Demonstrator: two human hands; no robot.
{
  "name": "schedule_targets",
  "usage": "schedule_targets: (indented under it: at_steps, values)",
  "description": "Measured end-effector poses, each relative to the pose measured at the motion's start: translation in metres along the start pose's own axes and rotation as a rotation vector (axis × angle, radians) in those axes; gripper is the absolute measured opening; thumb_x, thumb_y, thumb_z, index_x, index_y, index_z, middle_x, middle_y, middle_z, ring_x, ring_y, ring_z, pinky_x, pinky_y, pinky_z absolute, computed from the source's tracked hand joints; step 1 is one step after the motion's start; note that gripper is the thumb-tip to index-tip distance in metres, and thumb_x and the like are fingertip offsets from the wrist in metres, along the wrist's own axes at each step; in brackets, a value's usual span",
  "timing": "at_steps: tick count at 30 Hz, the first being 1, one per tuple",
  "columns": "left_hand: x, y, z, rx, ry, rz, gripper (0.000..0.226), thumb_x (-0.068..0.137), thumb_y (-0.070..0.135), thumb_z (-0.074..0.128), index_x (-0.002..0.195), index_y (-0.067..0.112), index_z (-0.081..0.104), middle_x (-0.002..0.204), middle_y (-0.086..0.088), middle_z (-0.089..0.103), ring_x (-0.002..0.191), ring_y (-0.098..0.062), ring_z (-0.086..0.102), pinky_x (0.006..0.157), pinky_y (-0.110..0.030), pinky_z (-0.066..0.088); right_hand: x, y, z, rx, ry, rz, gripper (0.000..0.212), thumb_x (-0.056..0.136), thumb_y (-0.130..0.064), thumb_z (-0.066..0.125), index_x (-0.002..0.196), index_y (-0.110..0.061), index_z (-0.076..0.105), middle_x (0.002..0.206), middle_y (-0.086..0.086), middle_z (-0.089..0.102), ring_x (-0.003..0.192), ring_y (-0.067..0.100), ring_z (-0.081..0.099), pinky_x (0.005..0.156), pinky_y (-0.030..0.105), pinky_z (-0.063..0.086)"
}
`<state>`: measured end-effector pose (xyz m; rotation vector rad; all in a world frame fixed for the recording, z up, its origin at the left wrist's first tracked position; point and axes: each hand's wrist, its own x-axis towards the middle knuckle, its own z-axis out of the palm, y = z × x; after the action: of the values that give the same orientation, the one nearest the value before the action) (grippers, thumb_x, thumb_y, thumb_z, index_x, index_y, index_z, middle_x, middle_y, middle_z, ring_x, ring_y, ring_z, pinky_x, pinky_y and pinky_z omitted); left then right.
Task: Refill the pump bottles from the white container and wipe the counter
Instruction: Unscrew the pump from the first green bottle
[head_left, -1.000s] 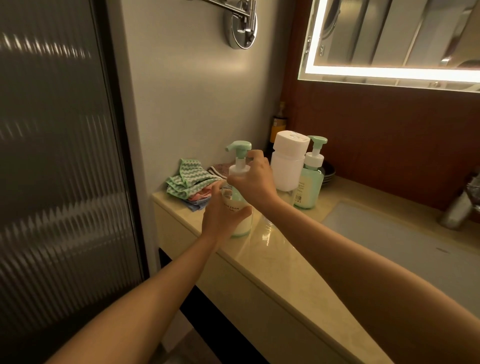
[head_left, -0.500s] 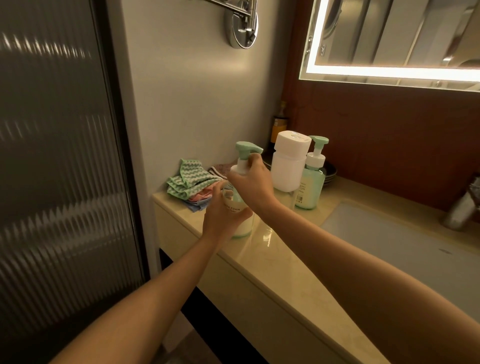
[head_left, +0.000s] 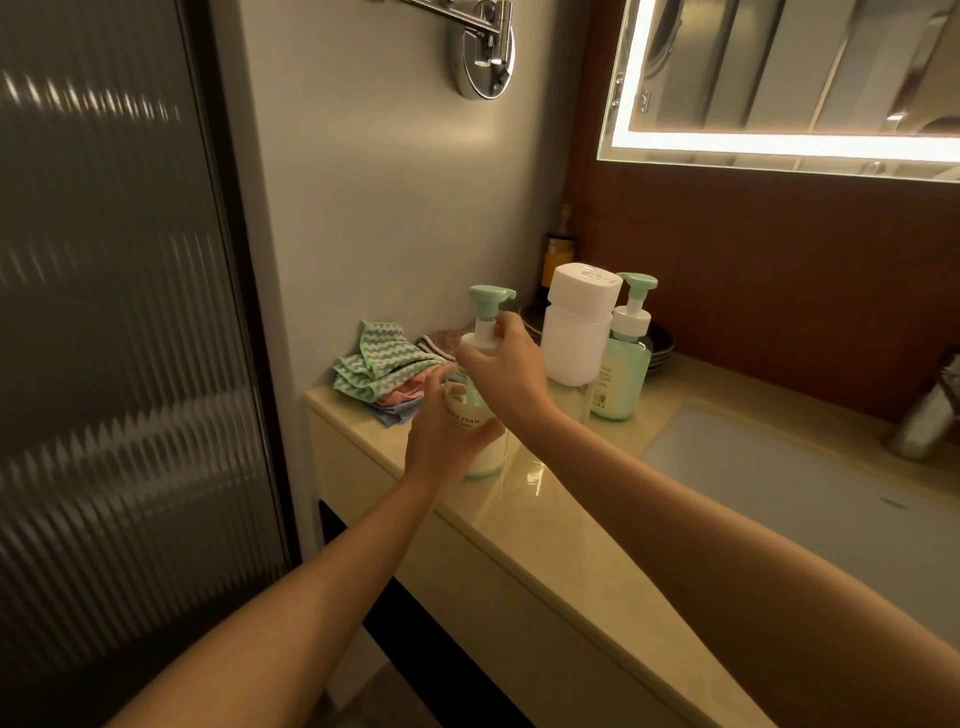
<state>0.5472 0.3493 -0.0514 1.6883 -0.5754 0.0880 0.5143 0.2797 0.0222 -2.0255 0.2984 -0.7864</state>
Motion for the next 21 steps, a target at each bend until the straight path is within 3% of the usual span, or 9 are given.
schedule_targets:
  at_steps: [3,6,8,14,18,21]
  values:
    - [0.0,0.0006,-0.0004,0.005,-0.01,-0.003,0.086,0.066,0.03,0.081,0.136,0.02,0.032,0.126,0.002,0.053,0.112,-0.015,0.054,0.09,-0.037,0.049,-0.0017,-0.0001,-0.0002,0.008,0.008,-0.025,0.063,0.083,-0.024,0.064,0.136,-0.015,0.031,0.124,0.003,0.05,0.11,0.018,0.05,0.086,0.027,0.042]
    - [-0.0004,0.0006,0.0001,-0.002,-0.006,-0.01,0.088,0.064,0.035,0.081,0.135,0.019,0.032,0.126,-0.001,0.055,0.112,-0.017,0.055,0.091,-0.042,0.049,0.0005,0.0052,0.001,-0.193,0.128,-0.065,0.055,0.076,-0.036,0.071,0.117,-0.014,0.042,0.114,0.004,0.05,0.101,0.019,0.049,0.086,0.031,0.048]
    - [-0.0002,0.0006,0.0004,0.0,-0.001,-0.014,0.086,0.065,0.032,0.081,0.134,0.019,0.033,0.126,-0.001,0.055,0.112,-0.018,0.055,0.092,-0.042,0.048,0.0022,0.0073,0.001,-0.216,0.13,-0.058,0.049,0.076,-0.033,0.071,0.112,-0.014,0.045,0.108,0.004,0.049,0.098,0.019,0.05,0.086,0.035,0.049]
    - [-0.0015,0.0004,0.0006,0.001,0.003,-0.006,0.08,0.066,0.027,0.08,0.131,0.021,0.035,0.121,0.003,0.055,0.11,-0.017,0.055,0.089,-0.041,0.048,-0.0041,-0.0006,-0.0044,0.003,-0.035,-0.039,0.046,0.084,-0.016,0.061,0.126,-0.013,0.043,0.104,-0.003,0.05,0.096,0.015,0.052,0.081,0.025,0.044]
    - [-0.0032,0.0018,0.0001,-0.012,-0.01,-0.026,0.088,0.06,0.04,0.079,0.133,0.023,0.034,0.124,0.002,0.055,0.111,-0.016,0.055,0.09,-0.039,0.048,-0.0023,0.0043,-0.0039,-0.147,0.117,-0.055,0.049,0.078,-0.029,0.07,0.116,-0.014,0.042,0.105,-0.002,0.044,0.098,0.017,0.048,0.084,0.029,0.047]
    - [-0.0036,0.0034,0.0005,-0.006,-0.005,-0.032,0.088,0.06,0.037,0.08,0.134,0.022,0.034,0.122,0.003,0.055,0.11,-0.015,0.054,0.09,-0.036,0.047,-0.0013,0.006,-0.0038,-0.175,0.108,-0.058,0.045,0.077,-0.031,0.071,0.11,-0.013,0.045,0.102,0.0,0.046,0.097,0.019,0.05,0.085,0.033,0.049]
